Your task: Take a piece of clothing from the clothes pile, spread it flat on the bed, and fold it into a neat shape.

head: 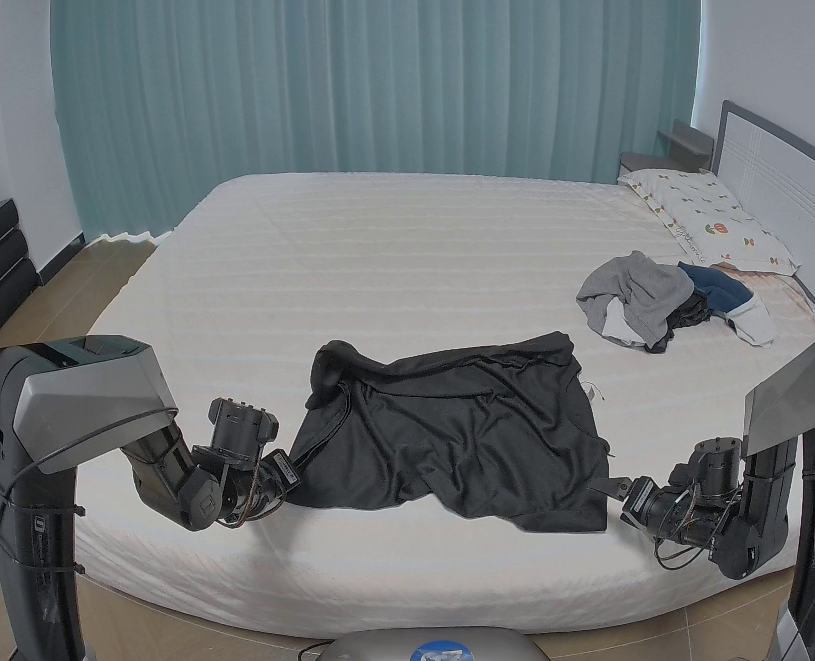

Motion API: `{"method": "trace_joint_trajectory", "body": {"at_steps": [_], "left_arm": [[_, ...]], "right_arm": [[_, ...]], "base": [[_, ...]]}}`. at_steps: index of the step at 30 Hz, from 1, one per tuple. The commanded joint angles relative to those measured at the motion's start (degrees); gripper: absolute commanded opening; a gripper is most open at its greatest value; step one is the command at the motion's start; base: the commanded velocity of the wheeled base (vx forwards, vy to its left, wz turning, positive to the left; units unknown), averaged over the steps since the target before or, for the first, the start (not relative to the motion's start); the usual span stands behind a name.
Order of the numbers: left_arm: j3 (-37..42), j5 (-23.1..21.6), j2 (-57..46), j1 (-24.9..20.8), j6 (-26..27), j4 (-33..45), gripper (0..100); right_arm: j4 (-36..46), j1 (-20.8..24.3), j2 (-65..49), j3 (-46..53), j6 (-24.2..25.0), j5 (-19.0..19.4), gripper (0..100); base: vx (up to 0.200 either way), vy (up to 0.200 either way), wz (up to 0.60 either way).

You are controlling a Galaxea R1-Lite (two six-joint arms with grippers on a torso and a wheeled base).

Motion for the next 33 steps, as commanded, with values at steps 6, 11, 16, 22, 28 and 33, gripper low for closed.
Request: {"method": "trace_joint_trajectory", "body": {"at_steps": [6,11,16,22,28,33], "left_arm": [[5.33,-2.45,-4.62,2.33,-2.33,0.04,0],[6.56,-4.38,-5.5,3.29,-2.33,0.4,0],[6.91,-4.29,-6.02,3.91,-1.97,0.66,0],[6.73,-4.29,-6.38,4.79,-2.06,0.4,0],[4.89,-3.85,-7.17,8.21,-3.38,-3.03,0],[4.8,-3.85,-6.38,9.8,-7.6,-9.62,0]], "right_arm": [[-0.34,0.39,2.5,-5.4,-0.44,-0.58,100],[0.01,0.83,5.75,-9.71,-3.52,-0.66,100],[3.35,0.83,6.63,-12.61,-7.12,-0.66,0],[5.02,0.12,6.1,-19.64,-7.21,-3.39,0],[7.04,-0.32,3.56,-28.26,-7.29,-3.65,0],[19.7,-0.41,4.61,-42.14,-7.03,-3.74,0]], "base": [[0.0,0.0,0.0],[0.0,0.0,0.0],[0.0,0.0,0.0],[0.0,0.0,0.0],[0.0,0.0,0.0],[0.0,0.0,0.0]]}}
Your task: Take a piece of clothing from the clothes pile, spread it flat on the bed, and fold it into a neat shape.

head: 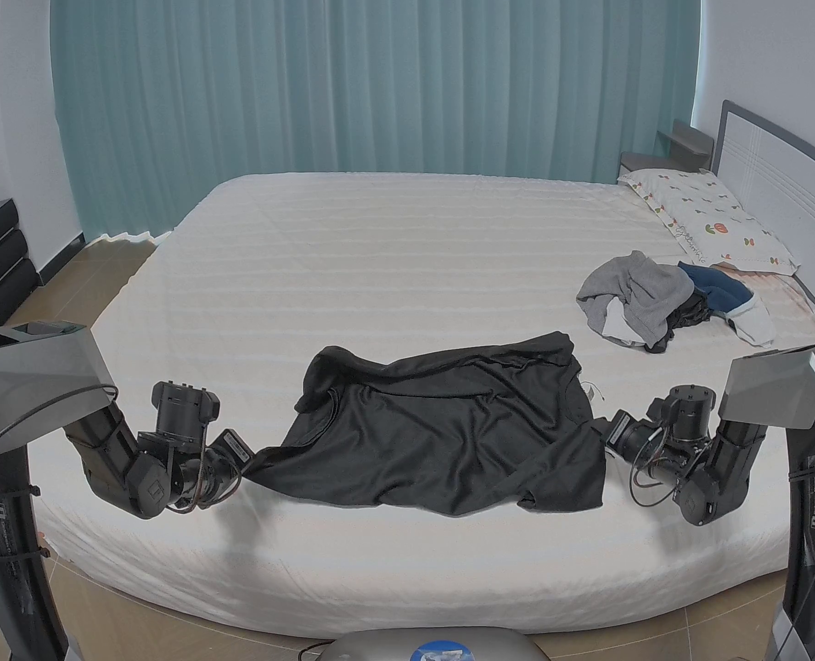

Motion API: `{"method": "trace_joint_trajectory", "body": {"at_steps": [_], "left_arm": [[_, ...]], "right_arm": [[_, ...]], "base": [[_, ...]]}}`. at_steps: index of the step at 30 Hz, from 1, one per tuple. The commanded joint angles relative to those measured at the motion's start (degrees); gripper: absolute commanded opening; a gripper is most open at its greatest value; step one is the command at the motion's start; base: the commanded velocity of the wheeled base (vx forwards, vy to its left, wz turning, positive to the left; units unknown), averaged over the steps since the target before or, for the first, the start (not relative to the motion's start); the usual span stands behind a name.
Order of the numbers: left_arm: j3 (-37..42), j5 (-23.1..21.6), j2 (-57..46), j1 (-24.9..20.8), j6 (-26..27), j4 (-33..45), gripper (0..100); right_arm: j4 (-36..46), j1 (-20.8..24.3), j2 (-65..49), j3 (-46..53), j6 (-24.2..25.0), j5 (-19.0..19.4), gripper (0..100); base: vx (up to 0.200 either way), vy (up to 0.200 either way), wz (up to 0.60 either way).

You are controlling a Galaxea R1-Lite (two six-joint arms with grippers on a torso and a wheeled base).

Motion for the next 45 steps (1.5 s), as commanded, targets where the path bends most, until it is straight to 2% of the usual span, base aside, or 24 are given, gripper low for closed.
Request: {"method": "trace_joint_trajectory", "body": {"at_steps": [1,2,6,12,13,21,26,31,45], "left_arm": [[-0.71,0.17,0.45,2.41,-3.26,-5.37,0],[-0.89,0.26,1.42,2.5,-3.43,-6.69,0],[-0.97,0.26,3.18,3.11,-3.43,-8.27,0],[-1.59,0.17,4.93,2.94,-3.35,-8.45,0],[-1.59,0.17,5.02,2.94,-3.35,-8.36,0],[-1.41,0.17,5.02,2.85,-3.35,-8.36,0],[-1.33,0.17,5.02,2.85,-3.35,-8.36,0],[-1.33,0.08,5.02,2.85,-3.35,-8.36,0],[-1.33,-0.18,4.93,2.85,-3.35,-8.18,0]], "right_arm": [[8.94,-0.21,-0.13,-12.42,0.19,-0.18,0],[13.16,-0.12,1.36,-17.87,0.27,-0.53,0],[17.12,0.23,5.32,-26.84,0.01,-3.17,0],[18.26,0.49,9.54,-29.03,-0.43,-3.96,0],[17.91,0.49,9.98,-28.86,-0.69,-3.78,100],[17.29,-1.18,7.95,-25.52,-0.87,-2.9,100],[15.71,-3.11,2.42,-18.22,-0.78,1.93,100],[15.36,-3.2,-1.27,-9.87,-1.04,6.85,100],[18.09,-0.12,-0.66,-5.3,-2.27,7.73,100]], "base": [[0.0,0.0,0.0],[0.0,0.0,0.0],[0.0,0.0,0.0],[0.0,0.0,0.0],[0.0,0.0,0.0],[0.0,0.0,0.0],[0.0,0.0,0.0],[0.0,0.0,0.0],[0.0,0.0,0.0]]}}
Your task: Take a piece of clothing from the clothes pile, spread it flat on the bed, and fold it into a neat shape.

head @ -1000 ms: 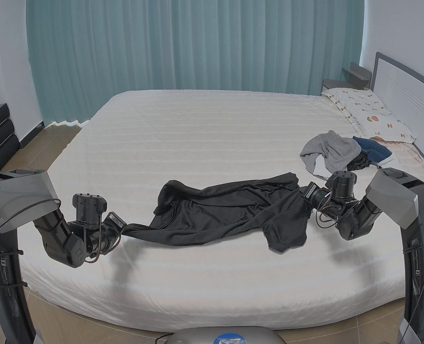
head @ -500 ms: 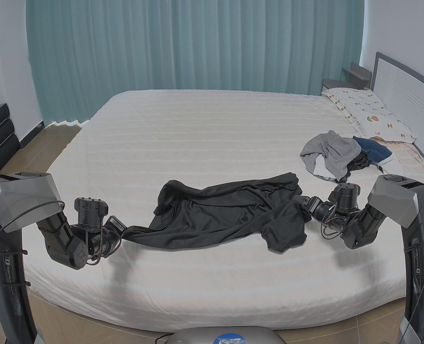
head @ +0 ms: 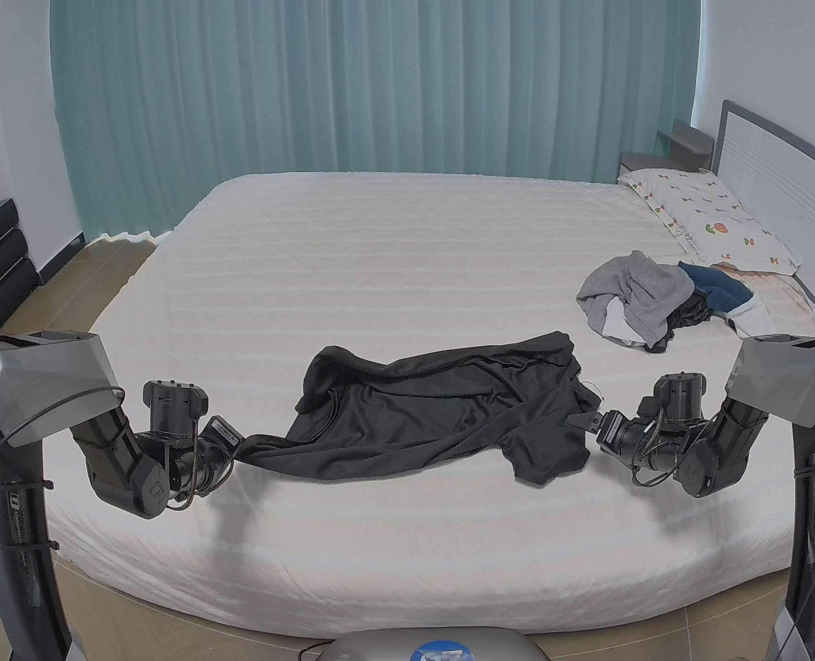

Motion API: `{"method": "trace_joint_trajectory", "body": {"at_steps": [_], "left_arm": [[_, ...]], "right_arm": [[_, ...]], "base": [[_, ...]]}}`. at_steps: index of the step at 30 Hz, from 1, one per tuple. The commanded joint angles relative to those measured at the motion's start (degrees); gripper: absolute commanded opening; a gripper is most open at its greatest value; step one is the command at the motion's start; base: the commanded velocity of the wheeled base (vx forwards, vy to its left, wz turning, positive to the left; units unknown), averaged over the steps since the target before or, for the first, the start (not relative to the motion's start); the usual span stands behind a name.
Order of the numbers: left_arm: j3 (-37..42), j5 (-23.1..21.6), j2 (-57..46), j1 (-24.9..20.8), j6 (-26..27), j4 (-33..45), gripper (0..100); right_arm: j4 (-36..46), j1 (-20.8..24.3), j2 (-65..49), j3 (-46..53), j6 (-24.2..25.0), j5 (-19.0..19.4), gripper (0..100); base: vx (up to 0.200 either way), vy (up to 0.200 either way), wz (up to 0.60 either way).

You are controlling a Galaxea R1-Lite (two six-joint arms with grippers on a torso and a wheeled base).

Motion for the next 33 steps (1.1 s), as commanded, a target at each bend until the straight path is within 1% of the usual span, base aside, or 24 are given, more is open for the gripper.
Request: {"method": "trace_joint_trajectory", "body": {"at_steps": [1,3,4,5,11,15,17,20,21,22,23,26,27,29,30,31,33], "left_arm": [[-0.06,-0.07,0.01,0.0,-0.02,0.2,0],[-0.06,-0.07,0.01,0.0,-0.02,0.2,0],[-0.06,-0.07,0.01,0.0,-0.02,0.11,0],[-0.06,-0.07,0.01,0.0,-0.02,0.2,0],[0.03,-0.16,0.01,0.0,0.07,0.28,0],[0.12,-0.25,-0.08,0.0,-0.11,0.02,0],[0.65,-0.25,-0.34,0.0,-0.11,-0.07,0],[1.88,-0.25,-0.61,-0.09,0.07,-0.07,0],[2.84,-0.25,-0.61,-0.27,0.25,-0.07,0],[2.84,-0.25,-0.61,-0.27,0.25,-0.07,0],[4.6,-0.42,-1.31,-1.15,0.77,0.46,0],[7.59,-0.95,-3.16,-2.38,3.76,0.99,0],[8.73,-2.01,-4.21,-2.82,5.34,1.69,0],[9.96,-4.2,-6.14,-3.7,6.75,4.15,0],[10.05,-4.47,-6.41,-3.87,6.92,5.03,0],[10.14,-4.82,-7.11,-4.75,7.28,8.72,0],[10.14,-4.82,-7.46,-5.45,8.42,11.18,0]], "right_arm": [[0.01,1.49,0.07,0.37,-0.04,0.5,100],[0.09,1.67,0.34,0.28,-0.04,0.85,100],[0.18,1.85,0.6,-0.07,-0.13,1.02,0],[0.45,2.55,0.87,-0.42,-0.13,1.02,0],[1.59,2.02,-0.63,1.77,-0.13,0.94,0],[1.68,0.18,-4.41,7.57,-0.92,1.11,0],[1.59,-1.58,-7.04,11.09,-2.24,1.2,0],[1.59,-3.34,-9.77,15.22,-2.94,2.87,0],[1.5,-4.31,-11.09,17.15,-3.12,4.28,0],[1.5,-4.31,-11.09,17.15,-3.12,4.28,0],[1.5,-5.71,-14.08,20.76,-3.65,6.3,0],[1.68,-6.68,-17.15,24.27,-4.7,6.82,0],[1.68,-6.85,-18.03,25.85,-5.49,6.82,0],[1.68,-7.47,-18.91,28.58,-7.34,6.74,0],[1.68,-7.65,-19.09,29.19,-7.78,6.65,0],[1.59,-8.26,-19.88,31.74,-9.45,6.65,0],[1.5,-9.05,-20.67,33.68,-10.59,6.65,0]], "base": [[0.0,0.0,0.0],[0.0,0.0,0.0],[0.0,0.0,0.0],[0.0,0.0,0.0],[0.0,0.0,0.0],[0.0,0.0,0.0],[0.0,0.0,0.0],[0.0,0.0,0.0],[0.0,0.0,0.0],[0.0,0.0,0.0],[0.0,0.0,0.0],[0.0,0.0,0.0],[0.0,0.0,0.0],[0.0,0.0,0.0],[0.0,0.0,0.0],[0.0,0.0,0.0],[0.0,0.0,0.0]]}}
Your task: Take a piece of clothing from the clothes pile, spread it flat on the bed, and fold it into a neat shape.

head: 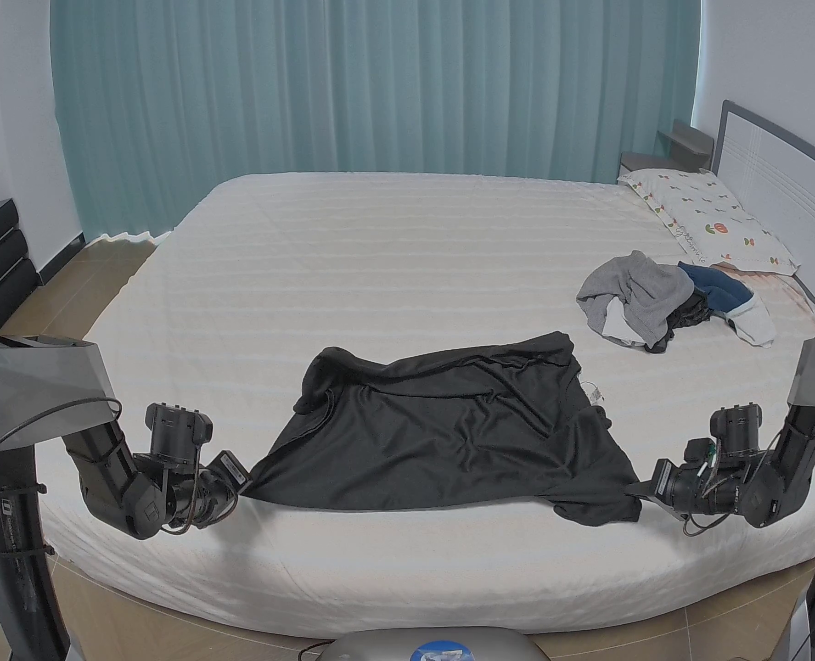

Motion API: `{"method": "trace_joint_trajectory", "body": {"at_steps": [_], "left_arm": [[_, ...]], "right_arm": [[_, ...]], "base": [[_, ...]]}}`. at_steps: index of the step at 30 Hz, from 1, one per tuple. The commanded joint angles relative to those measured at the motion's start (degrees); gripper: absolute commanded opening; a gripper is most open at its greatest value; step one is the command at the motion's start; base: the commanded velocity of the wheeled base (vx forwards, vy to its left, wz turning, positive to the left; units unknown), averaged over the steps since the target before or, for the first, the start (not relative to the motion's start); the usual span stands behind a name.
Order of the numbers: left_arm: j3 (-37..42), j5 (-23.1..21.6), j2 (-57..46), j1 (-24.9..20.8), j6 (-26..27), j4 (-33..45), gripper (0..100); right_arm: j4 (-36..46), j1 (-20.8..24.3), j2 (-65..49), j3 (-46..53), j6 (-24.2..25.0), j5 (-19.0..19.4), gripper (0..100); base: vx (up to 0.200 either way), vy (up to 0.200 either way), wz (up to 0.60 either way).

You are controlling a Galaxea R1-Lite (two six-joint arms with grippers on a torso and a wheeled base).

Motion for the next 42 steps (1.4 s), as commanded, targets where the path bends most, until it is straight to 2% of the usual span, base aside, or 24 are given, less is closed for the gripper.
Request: {"method": "trace_joint_trajectory", "body": {"at_steps": [1,5,11,18,27,28,29,30,38,41,42], "left_arm": [[2.03,-1.16,-3.9,-2.59,3.03,5.65,0],[3.0,-1.25,-4.95,-2.77,6.63,9.95,0],[3.26,-1.16,-5.39,-4.09,8.57,14.26,0],[3.62,-0.98,-7.32,-6.72,10.94,22.08,0],[3.62,-0.19,-6.71,-7.34,11.12,23.14,0],[3.62,0.51,-6.62,-7.43,11.12,23.05,0],[3.62,0.95,-6.62,-7.51,11.12,23.05,0],[3.62,1.04,-6.62,-7.51,11.12,23.05,100],[2.12,1.12,-6.71,-7.34,10.41,22.52,100],[0.28,1.04,-6.97,-6.63,9.62,22.43,100],[-0.43,0.86,-7.32,-6.37,8.92,22.43,100]], "right_arm": [[-0.08,-2.72,-5.39,6.96,-3.6,0.32,0],[-0.08,-4.31,-6.09,9.86,-6.76,0.32,0],[0.0,-4.74,-6.71,12.76,-8.87,0.23,0],[0.0,-5.01,-5.83,15.93,-13.88,-0.38,0],[-0.44,-5.27,-3.55,16.46,-14.23,-0.73,0],[-0.79,-5.01,-2.4,16.37,-14.32,-0.73,100],[-0.96,-4.83,-1.7,16.19,-14.32,-0.73,100],[-1.05,-4.83,-1.52,16.1,-14.23,-0.73,100],[-4.3,-5.18,-4.42,13.2,-11.86,-0.29,100],[-4.39,-3.6,-6.45,10.83,-6.41,0.06,100],[-4.39,-2.64,-6.88,9.95,-3.25,0.15,100]], "base": [[0.0,0.0,0.0],[0.0,0.0,0.0],[0.0,0.0,0.0],[0.0,0.0,0.0],[0.0,0.0,0.0],[0.0,0.0,0.0],[0.0,0.0,0.0],[0.0,0.0,0.0],[0.0,0.0,0.0],[0.0,0.0,0.0],[0.0,0.0,0.0]]}}
